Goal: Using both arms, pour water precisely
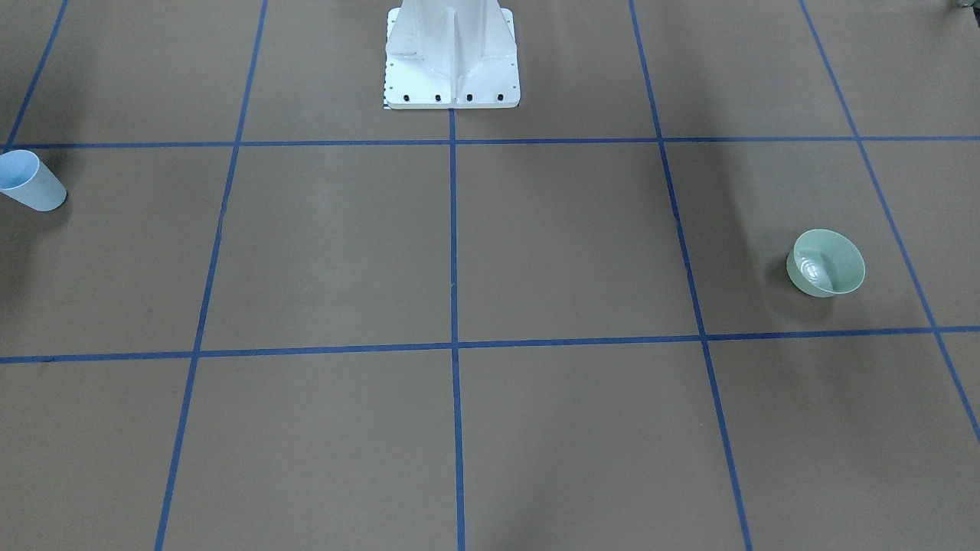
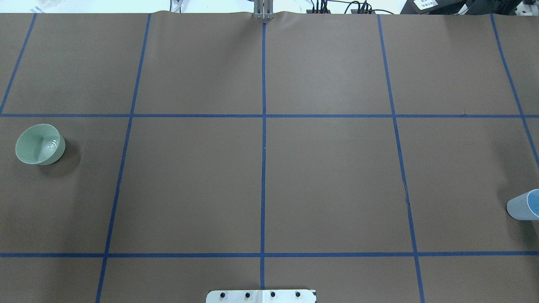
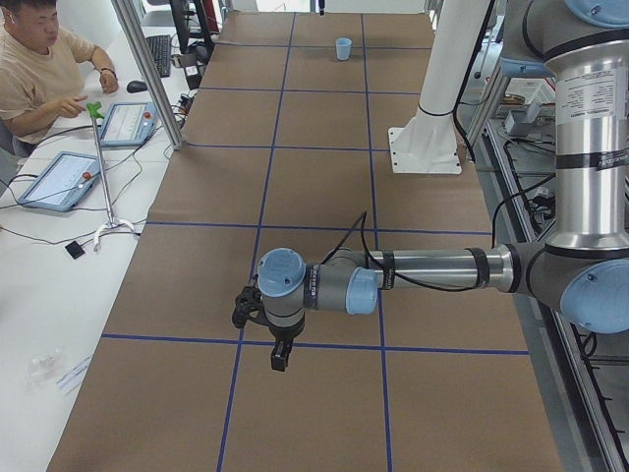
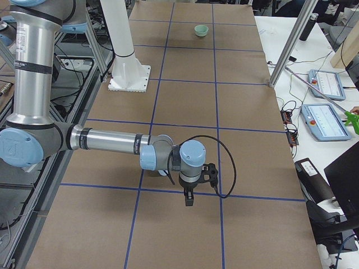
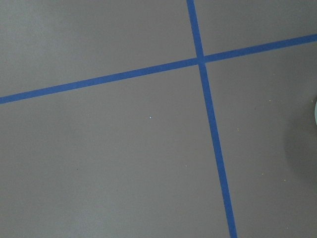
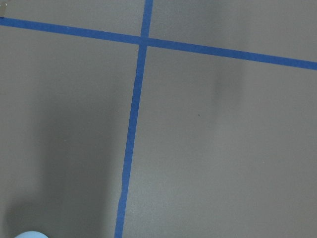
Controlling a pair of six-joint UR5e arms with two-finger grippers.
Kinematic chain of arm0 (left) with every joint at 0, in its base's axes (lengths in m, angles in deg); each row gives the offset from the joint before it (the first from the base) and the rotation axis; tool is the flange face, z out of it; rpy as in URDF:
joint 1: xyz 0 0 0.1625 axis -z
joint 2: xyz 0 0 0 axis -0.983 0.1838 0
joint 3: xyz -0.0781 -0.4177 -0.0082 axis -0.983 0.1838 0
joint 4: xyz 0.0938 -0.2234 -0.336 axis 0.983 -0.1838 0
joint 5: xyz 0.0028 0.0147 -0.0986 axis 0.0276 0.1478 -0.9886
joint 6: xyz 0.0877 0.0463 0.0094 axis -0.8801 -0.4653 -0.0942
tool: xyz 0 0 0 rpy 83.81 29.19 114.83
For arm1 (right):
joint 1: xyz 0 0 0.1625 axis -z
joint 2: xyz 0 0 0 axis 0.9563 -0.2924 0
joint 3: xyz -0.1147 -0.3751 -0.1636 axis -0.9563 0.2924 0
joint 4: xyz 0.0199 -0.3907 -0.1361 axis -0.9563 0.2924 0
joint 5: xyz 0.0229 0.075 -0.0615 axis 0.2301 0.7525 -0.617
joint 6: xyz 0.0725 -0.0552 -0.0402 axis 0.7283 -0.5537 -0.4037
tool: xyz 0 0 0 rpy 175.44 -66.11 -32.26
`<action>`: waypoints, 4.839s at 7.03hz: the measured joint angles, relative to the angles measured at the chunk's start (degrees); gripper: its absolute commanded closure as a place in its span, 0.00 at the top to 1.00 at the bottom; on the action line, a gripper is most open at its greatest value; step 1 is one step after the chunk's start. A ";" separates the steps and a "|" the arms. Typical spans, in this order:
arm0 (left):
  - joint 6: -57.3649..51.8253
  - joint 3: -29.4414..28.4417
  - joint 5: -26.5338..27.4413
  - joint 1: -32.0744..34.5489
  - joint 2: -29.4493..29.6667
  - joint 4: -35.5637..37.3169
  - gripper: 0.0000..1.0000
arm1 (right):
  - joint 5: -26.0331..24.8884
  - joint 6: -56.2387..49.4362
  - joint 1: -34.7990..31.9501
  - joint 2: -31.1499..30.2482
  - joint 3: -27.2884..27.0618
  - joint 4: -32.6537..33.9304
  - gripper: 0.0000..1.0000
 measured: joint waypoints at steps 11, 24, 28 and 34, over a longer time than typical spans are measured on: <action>0.85 3.24 0.14 -0.19 2.85 -13.16 1.00 | 0.64 0.30 0.03 1.31 -5.22 -7.09 1.00; 39.41 -10.84 7.72 -26.89 4.57 -42.15 0.09 | 1.13 0.26 0.09 0.09 -3.56 -12.13 1.00; 39.37 -10.69 8.35 -27.66 4.82 -43.47 0.00 | 1.06 0.26 0.09 -0.06 -3.53 -12.13 1.00; 46.40 -0.62 3.64 -29.90 16.36 -28.49 0.00 | 1.23 0.36 0.06 -0.47 -3.29 -12.13 1.00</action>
